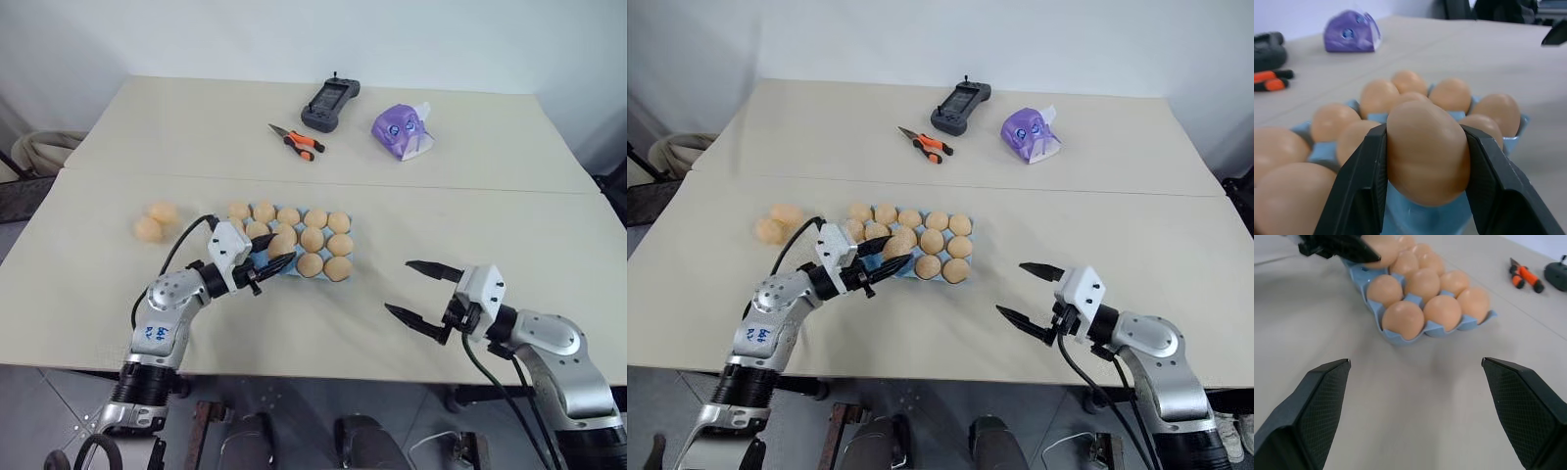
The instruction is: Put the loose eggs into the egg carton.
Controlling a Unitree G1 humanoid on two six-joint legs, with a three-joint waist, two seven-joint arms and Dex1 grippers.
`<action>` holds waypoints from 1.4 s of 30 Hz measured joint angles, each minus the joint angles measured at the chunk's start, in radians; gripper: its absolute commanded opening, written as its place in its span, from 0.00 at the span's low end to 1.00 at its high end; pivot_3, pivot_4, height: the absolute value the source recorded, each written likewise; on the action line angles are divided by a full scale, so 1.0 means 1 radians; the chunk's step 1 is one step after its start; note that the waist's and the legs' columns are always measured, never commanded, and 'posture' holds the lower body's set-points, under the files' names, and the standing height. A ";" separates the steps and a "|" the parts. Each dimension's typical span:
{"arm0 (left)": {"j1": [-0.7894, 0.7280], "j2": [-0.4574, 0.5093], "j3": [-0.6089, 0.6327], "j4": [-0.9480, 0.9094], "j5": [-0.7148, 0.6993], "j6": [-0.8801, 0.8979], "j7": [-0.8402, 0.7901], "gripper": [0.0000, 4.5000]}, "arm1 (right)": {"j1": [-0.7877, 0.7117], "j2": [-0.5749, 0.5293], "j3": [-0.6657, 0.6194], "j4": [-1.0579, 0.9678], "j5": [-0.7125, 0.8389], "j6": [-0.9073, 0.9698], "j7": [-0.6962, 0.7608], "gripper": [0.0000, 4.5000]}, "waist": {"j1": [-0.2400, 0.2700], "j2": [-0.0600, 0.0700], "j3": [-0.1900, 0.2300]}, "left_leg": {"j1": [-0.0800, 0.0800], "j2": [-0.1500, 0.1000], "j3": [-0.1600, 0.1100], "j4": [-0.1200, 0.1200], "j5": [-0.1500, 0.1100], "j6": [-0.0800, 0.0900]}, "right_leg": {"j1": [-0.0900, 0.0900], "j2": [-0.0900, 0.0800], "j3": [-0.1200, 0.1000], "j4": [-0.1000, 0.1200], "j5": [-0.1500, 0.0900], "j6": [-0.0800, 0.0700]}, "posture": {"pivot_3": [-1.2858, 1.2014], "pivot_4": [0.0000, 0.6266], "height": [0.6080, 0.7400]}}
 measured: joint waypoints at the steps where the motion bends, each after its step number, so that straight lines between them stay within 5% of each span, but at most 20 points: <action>1: -0.004 -0.003 -0.004 0.013 0.001 -0.005 -0.004 0.56 | 0.006 0.000 0.000 -0.003 0.006 0.004 -0.001 1.00 | 0.000 0.000 0.000 | 0.000 0.000 0.000 0.001 0.000 0.000 | 0.000 0.000 0.000 0.000 0.000 0.000 | 0.52 0.24 1.00; 7: 0.000 0.019 0.019 0.007 0.005 -0.006 0.001 0.97 | 0.006 0.004 0.000 -0.066 0.084 0.039 -0.004 1.00 | -0.003 0.000 0.000 | 0.000 0.001 -0.001 0.002 0.000 0.000 | 0.001 -0.003 0.000 0.002 0.000 0.000 | 0.52 0.24 1.00; 18: 0.218 0.124 0.294 -0.192 -0.111 0.021 0.042 0.99 | -0.122 0.016 0.093 -0.062 0.167 0.025 0.183 1.00 | -0.003 0.000 0.000 | 0.000 0.003 -0.001 0.000 -0.001 0.002 | 0.001 -0.004 -0.001 -0.001 0.000 0.000 | 0.52 0.24 1.00; 28: 0.488 0.066 0.618 -0.210 -0.123 -0.006 0.282 0.99 | -0.181 0.090 0.135 0.180 0.074 -0.159 0.279 1.00 | -0.006 0.000 0.000 | 0.000 0.004 -0.002 0.000 -0.004 0.006 | 0.003 -0.006 -0.001 -0.003 0.000 0.000 | 0.52 0.24 1.00; 34: 0.502 0.038 0.628 -0.215 -0.124 0.005 0.343 0.99 | -0.182 0.114 0.135 0.218 0.053 -0.197 0.277 1.00 | -0.001 0.000 0.000 | -0.001 0.003 -0.005 0.000 -0.008 0.002 | 0.005 -0.008 -0.002 -0.005 0.000 0.000 | 0.52 0.24 1.00; 42: 0.205 0.105 0.498 -0.040 -0.054 0.084 0.407 0.99 | -0.191 0.112 0.130 0.236 0.045 -0.198 0.264 1.00 | -0.003 0.000 0.000 | 0.000 0.001 -0.003 0.000 -0.003 0.001 | 0.004 -0.006 -0.005 -0.005 0.001 -0.001 | 0.52 0.24 1.00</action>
